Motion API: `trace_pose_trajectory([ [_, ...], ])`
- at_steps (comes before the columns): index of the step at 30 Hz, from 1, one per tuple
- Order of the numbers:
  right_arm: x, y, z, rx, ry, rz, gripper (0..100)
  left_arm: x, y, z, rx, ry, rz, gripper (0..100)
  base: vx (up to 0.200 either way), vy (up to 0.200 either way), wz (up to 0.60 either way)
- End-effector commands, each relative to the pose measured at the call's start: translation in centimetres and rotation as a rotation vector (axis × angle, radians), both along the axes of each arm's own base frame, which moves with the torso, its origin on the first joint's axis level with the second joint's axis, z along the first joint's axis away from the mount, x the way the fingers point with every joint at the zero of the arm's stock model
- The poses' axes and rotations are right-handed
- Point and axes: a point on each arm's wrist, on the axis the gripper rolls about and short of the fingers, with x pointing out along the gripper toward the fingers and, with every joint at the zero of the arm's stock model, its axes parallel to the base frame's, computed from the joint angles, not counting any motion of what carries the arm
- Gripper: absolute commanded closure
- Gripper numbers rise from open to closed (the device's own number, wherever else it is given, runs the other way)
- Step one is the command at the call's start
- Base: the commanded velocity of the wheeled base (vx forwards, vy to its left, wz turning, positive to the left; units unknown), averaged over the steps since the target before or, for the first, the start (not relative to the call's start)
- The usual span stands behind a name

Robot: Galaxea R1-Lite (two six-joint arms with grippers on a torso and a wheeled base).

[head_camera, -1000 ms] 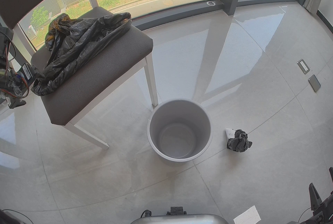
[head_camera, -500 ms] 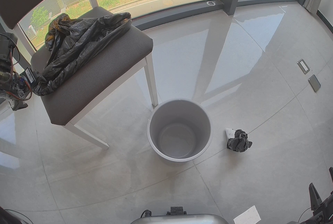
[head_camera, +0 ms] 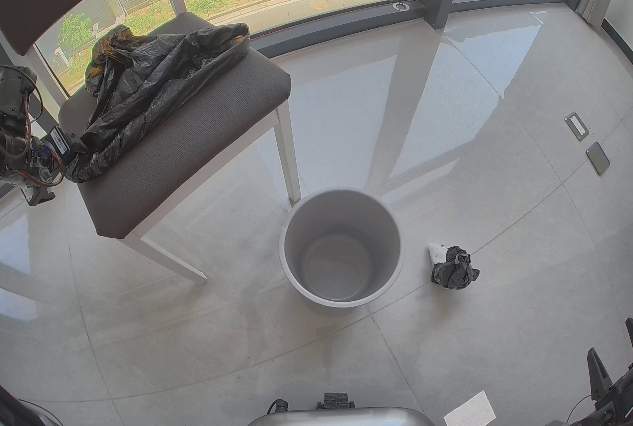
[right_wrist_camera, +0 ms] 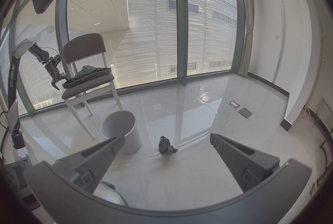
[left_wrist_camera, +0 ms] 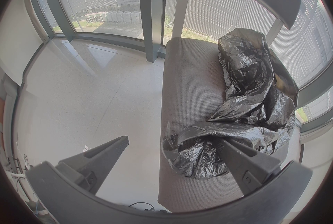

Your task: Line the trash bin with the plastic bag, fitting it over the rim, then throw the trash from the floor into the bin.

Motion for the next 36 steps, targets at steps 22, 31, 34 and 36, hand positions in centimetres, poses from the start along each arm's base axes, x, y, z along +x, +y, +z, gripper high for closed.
trace_pose_trajectory([
  [22, 0.1, 0.0, -0.5, 0.000, 0.007, 0.001, 0, 0.5, -1.2, 0.2, -0.026, -0.031, -0.026, 100, 0.000, 0.000, 0.00],
  [31, 0.1, 0.0, -0.5, 0.000, 0.007, 0.001, 0, -2.4, -6.6, 3.5, 0.017, -0.148, -0.243, 100, 0.000, 0.000, 0.00],
  [34, 0.1, 0.0, -0.5, 0.000, 0.007, 0.001, 0, -3.3, -8.3, 4.8, 0.072, -0.186, -0.318, 100, 0.000, 0.000, 0.00],
  [36, 0.1, 0.0, -0.5, 0.000, 0.007, 0.001, 0, -4.5, -10.3, 5.5, 0.132, -0.211, -0.398, 100, 0.000, 0.000, 0.00],
])
